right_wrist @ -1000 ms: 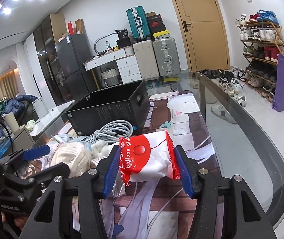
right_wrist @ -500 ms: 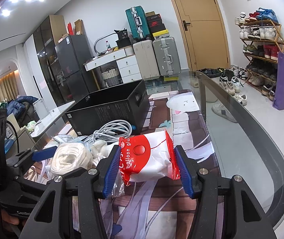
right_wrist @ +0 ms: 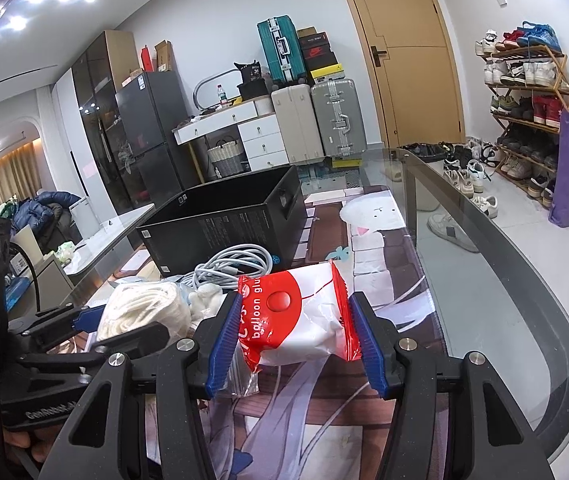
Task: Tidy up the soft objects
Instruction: 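Grasp the bagged white rope with the left gripper while the right holds the packet, then carry the packet and rope bag over the black box with both tools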
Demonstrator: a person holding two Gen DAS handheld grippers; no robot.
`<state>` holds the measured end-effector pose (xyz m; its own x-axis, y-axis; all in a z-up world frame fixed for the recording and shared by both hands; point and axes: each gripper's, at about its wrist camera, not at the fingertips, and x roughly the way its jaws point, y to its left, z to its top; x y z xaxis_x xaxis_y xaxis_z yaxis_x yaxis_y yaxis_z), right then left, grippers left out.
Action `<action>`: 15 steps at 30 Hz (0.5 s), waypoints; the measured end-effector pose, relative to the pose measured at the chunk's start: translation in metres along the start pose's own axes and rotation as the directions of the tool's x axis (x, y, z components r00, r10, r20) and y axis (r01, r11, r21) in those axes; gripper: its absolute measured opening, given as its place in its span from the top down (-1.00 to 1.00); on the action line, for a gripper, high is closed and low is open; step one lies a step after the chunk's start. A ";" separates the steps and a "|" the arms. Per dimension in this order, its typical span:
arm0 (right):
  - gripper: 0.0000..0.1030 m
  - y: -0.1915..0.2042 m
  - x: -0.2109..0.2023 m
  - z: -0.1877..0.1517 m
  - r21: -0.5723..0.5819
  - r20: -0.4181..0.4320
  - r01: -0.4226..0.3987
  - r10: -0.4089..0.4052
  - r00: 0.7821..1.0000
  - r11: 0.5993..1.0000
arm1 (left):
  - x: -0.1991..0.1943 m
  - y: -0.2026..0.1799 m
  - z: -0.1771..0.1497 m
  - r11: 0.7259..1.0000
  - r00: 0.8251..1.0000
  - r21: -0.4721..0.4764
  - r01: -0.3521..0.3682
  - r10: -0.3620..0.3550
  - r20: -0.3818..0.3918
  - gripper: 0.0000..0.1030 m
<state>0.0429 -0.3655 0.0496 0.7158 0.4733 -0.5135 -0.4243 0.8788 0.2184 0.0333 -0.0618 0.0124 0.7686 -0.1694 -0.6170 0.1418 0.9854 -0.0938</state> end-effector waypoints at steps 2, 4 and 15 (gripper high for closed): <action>-0.07 0.001 -0.001 0.000 -0.001 0.003 -0.002 0.002 1.000 1.000 | -0.006 0.001 0.001 1.000 1.000 -0.003 0.012 -0.012 0.014 -0.07; -0.07 0.002 -0.003 0.001 -0.004 0.010 -0.005 0.005 1.000 1.000 | -0.011 0.003 0.004 1.000 1.000 -0.010 0.015 -0.015 0.027 -0.07; -0.07 0.017 -0.006 0.006 -0.023 0.010 -0.058 0.059 0.998 0.998 | -0.029 0.029 0.025 0.998 0.995 -0.058 -0.009 0.015 0.101 -0.07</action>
<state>0.0350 -0.3529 0.0611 0.6953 0.5246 -0.4913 -0.4783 0.8479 0.2286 0.0310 -0.0284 0.0474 0.8298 -0.1555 -0.5359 0.0986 0.9861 -0.1334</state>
